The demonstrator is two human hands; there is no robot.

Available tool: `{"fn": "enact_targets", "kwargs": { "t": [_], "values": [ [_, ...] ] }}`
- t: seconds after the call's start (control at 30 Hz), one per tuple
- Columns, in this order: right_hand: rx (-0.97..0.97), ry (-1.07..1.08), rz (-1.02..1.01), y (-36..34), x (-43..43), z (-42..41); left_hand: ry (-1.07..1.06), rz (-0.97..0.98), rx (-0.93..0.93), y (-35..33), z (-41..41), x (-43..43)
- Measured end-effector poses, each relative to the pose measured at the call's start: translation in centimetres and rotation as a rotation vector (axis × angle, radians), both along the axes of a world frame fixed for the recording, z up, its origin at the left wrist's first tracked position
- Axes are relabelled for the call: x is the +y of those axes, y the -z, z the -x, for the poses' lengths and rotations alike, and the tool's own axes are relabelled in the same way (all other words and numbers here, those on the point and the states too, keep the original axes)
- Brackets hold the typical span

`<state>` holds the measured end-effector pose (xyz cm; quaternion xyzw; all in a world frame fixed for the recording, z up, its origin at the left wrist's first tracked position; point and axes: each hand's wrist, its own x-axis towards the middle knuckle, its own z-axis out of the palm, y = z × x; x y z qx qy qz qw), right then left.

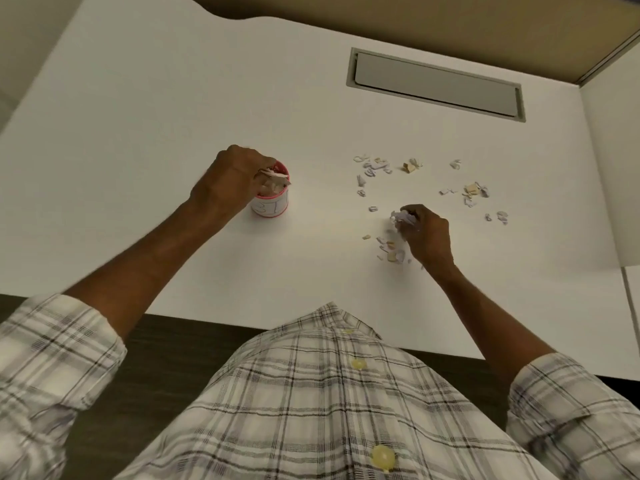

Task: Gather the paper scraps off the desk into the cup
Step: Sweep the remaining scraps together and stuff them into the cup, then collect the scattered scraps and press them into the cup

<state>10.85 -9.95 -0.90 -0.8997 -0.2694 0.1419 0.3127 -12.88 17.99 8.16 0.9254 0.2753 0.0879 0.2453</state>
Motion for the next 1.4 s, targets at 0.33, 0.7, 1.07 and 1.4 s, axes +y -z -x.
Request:
{"fn": "enact_targets", "kwargs": {
  "t": [0.33,0.7,1.07,1.4],
  "values": [
    [0.557,0.252,-0.254,-0.5,0.9,1.2,0.048,0.002,0.16,1.2,-0.5,1.2],
    [0.737,-0.02,-0.365,-5.6,11.1,6.3,-0.13,0.07,-0.147,1.1,1.0,0.2],
    [0.093,-0.477,-0.154,-7.0,20.5,10.8,-0.383,0.017,0.121,13.4,10.2,-0.6],
    [-0.044,-0.648,-0.134,-6.6,20.1,10.7,-0.344,-0.242,0.277,15.2,11.3,-2.7]
  ]
}}
